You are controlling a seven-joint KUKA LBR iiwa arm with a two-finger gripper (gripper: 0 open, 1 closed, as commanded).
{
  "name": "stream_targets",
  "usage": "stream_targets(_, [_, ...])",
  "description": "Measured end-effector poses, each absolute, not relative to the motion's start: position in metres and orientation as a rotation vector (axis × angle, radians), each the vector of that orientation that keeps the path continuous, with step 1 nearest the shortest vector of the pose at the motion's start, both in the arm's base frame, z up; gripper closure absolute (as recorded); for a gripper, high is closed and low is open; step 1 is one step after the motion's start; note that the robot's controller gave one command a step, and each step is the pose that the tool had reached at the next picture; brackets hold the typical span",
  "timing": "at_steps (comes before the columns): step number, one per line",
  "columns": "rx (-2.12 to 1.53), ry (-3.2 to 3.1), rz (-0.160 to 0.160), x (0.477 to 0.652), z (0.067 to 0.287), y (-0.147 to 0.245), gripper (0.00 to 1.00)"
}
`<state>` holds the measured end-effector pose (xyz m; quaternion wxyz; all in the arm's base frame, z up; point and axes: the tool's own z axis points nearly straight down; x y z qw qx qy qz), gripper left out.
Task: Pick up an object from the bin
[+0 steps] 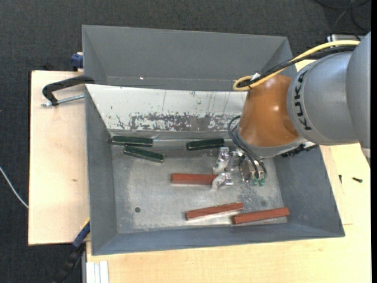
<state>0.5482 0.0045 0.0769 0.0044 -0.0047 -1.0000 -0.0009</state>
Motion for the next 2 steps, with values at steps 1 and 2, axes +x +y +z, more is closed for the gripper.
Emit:
stream_targets(1, [0.214,-3.133,0.001,0.549,0.077,0.007,1.00])
stream_targets(2, [0.270,-3.138,0.000,0.557,0.223,-0.004,1.00])
